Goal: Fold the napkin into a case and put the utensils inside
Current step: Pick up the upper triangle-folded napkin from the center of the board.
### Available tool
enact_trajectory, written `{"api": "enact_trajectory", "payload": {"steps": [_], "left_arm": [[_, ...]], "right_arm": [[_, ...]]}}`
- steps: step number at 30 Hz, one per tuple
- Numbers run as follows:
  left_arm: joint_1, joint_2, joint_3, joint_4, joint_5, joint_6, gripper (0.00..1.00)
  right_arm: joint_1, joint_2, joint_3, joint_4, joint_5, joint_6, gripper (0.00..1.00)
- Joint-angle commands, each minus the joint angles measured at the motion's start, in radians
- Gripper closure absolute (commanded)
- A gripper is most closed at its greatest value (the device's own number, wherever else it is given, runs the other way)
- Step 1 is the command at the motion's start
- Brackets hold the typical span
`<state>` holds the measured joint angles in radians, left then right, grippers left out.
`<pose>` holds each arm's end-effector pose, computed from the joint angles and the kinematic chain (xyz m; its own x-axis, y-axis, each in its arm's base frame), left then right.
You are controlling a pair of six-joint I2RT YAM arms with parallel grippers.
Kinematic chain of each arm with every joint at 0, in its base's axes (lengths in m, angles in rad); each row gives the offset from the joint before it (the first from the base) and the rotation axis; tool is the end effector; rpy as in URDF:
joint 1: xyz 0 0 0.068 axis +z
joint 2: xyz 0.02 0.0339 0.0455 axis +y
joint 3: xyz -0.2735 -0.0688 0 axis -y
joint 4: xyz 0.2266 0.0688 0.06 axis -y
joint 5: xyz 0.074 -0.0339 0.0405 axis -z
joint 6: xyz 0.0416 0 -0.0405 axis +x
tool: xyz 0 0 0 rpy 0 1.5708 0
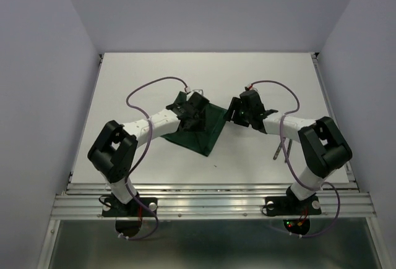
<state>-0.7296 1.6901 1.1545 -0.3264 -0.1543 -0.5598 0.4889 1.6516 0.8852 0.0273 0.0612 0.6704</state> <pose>0.2674 -0.2305 0.2336 -0.7897 0.0022 -0.6135 0.1944 0.9494 -0.2468 0.2946 0.1538 0.1944 -0.7325 0.3128 -0.6047 0.0334 0.9037 0.4269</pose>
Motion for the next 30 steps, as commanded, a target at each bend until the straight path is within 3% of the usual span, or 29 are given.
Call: {"api": "enact_trajectory", "payload": {"steps": [1,5,16,24,30], "left_arm": [[-0.05,-0.07,-0.059,0.047,-0.02,-0.038,0.45],[-0.088,-0.092,-0.102,0.069,-0.053,-0.043,0.3],[-0.096,-0.122,-0.13,0.087,-0.045,-0.011,0.31],[-0.149,-0.107,-0.116,0.095,-0.068,0.046,0.32],[-0.205,-0.04,-0.101,0.075,-0.117,0.051,0.33]], "right_arm": [[-0.019,0.054,0.054,0.082,-0.116,0.02,0.35],[-0.019,0.12,0.08,0.109,-0.165,0.038,0.35],[-0.019,0.227,0.123,0.145,-0.169,0.078,0.46],[-0.019,0.238,0.11,0.149,-0.143,0.095,0.87],[-0.019,0.218,0.092,0.163,-0.133,0.109,0.95]]}}
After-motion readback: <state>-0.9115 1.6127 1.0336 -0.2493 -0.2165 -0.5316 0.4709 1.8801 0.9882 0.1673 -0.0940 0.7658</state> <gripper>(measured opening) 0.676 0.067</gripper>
